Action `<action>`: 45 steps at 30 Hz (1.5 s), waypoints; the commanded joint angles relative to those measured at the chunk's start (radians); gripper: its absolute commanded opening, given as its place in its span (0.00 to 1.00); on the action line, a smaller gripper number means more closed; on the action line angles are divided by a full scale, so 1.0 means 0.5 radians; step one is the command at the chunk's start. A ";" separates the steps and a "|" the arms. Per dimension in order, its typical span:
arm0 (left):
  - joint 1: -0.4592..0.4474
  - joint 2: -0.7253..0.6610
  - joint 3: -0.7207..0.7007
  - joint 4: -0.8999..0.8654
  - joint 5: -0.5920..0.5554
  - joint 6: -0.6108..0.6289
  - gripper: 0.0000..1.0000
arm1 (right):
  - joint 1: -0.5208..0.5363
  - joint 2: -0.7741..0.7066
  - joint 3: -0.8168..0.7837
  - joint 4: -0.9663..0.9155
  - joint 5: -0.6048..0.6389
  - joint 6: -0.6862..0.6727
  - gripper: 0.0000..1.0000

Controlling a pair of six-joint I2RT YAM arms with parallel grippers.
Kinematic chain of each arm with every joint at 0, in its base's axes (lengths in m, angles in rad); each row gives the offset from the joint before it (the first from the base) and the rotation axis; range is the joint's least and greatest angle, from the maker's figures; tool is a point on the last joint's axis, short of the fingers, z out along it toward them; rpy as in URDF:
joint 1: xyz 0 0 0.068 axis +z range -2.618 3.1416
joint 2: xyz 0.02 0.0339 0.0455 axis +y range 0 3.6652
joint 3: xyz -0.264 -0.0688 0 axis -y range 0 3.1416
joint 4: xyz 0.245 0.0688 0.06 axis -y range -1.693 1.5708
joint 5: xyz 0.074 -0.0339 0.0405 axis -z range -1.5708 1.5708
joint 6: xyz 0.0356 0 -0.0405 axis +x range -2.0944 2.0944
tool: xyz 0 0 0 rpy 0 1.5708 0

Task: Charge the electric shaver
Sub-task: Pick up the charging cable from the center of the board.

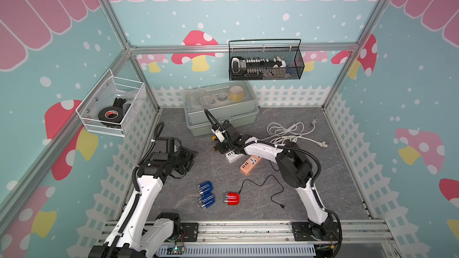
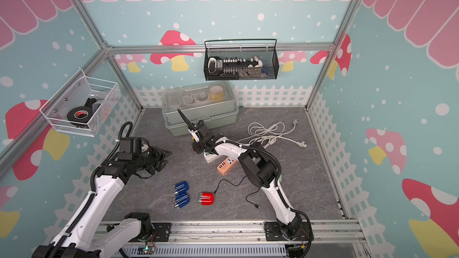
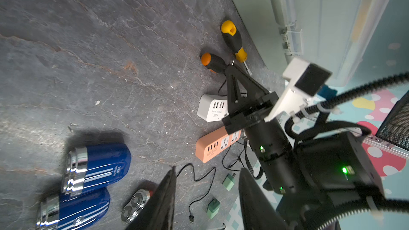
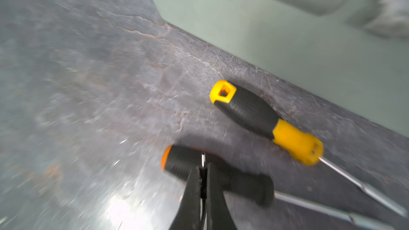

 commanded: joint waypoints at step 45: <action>-0.536 0.859 0.381 0.355 0.757 -0.237 0.34 | -0.449 -0.849 -0.828 0.042 -1.852 0.540 0.00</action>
